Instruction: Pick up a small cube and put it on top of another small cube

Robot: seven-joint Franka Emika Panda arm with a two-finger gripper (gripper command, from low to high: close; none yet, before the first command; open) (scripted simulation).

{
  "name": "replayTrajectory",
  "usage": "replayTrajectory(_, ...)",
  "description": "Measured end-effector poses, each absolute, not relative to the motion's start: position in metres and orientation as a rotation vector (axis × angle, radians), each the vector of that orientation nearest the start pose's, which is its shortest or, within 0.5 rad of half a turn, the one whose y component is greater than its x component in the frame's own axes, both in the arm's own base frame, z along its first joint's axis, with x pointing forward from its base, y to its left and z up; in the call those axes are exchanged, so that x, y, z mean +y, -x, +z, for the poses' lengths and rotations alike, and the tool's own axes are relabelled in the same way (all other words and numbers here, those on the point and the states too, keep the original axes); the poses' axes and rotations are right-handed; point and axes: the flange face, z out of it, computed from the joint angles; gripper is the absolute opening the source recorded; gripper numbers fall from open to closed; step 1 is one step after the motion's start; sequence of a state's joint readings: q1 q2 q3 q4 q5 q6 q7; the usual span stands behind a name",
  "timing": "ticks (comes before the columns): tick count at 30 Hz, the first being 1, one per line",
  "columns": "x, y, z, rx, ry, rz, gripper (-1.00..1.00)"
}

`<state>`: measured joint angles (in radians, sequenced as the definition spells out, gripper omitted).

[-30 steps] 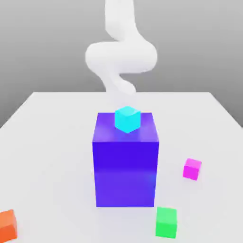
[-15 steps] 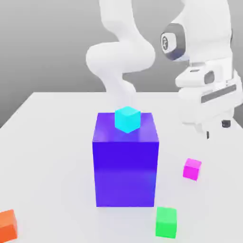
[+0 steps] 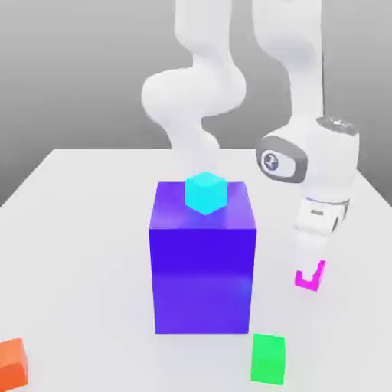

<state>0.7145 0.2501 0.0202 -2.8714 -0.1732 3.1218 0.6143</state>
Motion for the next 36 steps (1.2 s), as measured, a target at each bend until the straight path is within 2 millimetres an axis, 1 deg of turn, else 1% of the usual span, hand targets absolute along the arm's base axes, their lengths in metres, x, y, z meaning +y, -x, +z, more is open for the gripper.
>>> replayTrajectory(5,0.236,-0.238,0.13,-0.458,3.107,0.001,-1.0)
replayTrajectory(6,0.236,-0.238,0.126,-0.458,3.107,0.001,-1.0)
replayTrajectory(7,0.236,-0.238,0.128,-0.459,3.107,0.0,-1.0)
replayTrajectory(9,0.237,-0.239,0.141,-0.46,3.106,-0.001,-1.0)
replayTrajectory(15,0.238,-0.238,0.187,-0.47,3.107,-0.001,-1.0)
replayTrajectory(16,0.243,-0.243,0.191,-0.502,3.103,0.001,-1.0)
replayTrajectory(19,0.25,-0.275,0.203,-0.56,3.093,0.007,-1.0)
replayTrajectory(20,0.244,-0.292,0.206,-0.54,3.097,0.009,-1.0)
replayTrajectory(21,0.226,-0.317,0.209,-0.463,3.109,0.01,-1.0)
replayTrajectory(23,0.169,-0.38,0.22,-0.268,3.131,0.01,-1.0)
replayTrajectory(24,0.152,-0.402,0.226,-0.239,3.133,0.009,-1.0)
replayTrajectory(26,0.122,-0.437,0.237,-0.208,3.134,0.005,-1.0)
replayTrajectory(27,0.116,-0.445,0.236,-0.214,3.135,0.002,-1.0)
replayTrajectory(28,0.115,-0.45,0.231,-0.222,3.135,-0.001,-1.0)
replayTrajectory(32,0.114,-0.453,0.191,-0.229,3.135,-0.001,-1.0)
replayTrajectory(33,0.113,-0.453,0.183,-0.228,3.134,0.001,1.0)
replayTrajectory(36,0.113,-0.453,0.183,-0.228,3.134,0.001,1.0)
